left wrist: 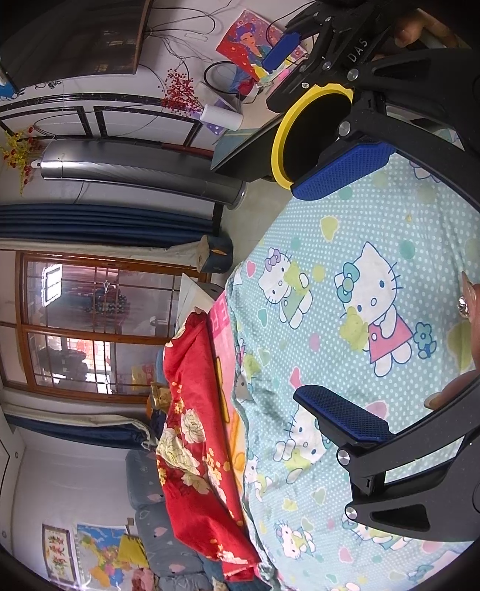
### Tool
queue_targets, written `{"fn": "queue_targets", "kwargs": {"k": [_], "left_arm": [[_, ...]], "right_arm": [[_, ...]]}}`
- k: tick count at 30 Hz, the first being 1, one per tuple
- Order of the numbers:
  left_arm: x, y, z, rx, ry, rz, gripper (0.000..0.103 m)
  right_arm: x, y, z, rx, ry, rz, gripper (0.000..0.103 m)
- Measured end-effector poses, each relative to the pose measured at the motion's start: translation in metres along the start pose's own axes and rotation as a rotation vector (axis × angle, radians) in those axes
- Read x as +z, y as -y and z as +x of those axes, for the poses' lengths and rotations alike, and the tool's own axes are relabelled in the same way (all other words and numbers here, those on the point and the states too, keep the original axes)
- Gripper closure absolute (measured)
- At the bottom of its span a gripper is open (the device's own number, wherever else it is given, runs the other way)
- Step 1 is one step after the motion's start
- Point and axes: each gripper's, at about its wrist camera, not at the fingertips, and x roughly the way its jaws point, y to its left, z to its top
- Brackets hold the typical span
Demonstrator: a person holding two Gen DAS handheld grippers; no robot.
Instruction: Collect trash
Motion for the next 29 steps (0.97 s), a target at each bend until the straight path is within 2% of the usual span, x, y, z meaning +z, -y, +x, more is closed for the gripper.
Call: {"fn": "queue_targets", "kwargs": {"k": [12,17,19,22,24,26,27,28,29], "left_arm": [[-0.003,-0.011,0.005,0.026,-0.05,-0.04,0.011],[0.007,-0.042,0.006,0.097,-0.067,-0.096,0.011],[0.011,-0.07,0.002,0.133,-0.072,-0.137,0.011],[0.011,-0.124,-0.005,0.232,-0.096,-0.218,0.011],[0.007,-0.179,-0.014,0.366,-0.124,-0.275,0.011],[0.0,-0.237,-0.023,0.497,-0.167,-0.332,0.011],[-0.007,-0.27,-0.026,0.584,-0.219,-0.357,0.011],[-0.014,-0.302,-0.03,0.665,-0.272,-0.389,0.011],[-0.021,-0.324,-0.034,0.701,-0.296,-0.409,0.011]], "right_arm": [[0.008,0.004,0.002,-0.019,0.023,0.012,0.006],[0.022,-0.019,0.011,0.034,0.048,-0.049,0.006],[0.031,-0.043,0.019,0.117,0.042,-0.08,0.006],[0.044,-0.089,0.033,0.267,0.004,-0.108,0.006],[0.05,-0.139,0.046,0.398,-0.073,-0.144,0.006],[0.049,-0.197,0.057,0.523,-0.169,-0.193,0.006],[0.045,-0.226,0.064,0.583,-0.23,-0.221,0.006],[0.038,-0.261,0.073,0.638,-0.332,-0.249,0.006],[0.029,-0.291,0.08,0.687,-0.414,-0.262,0.007]]}}
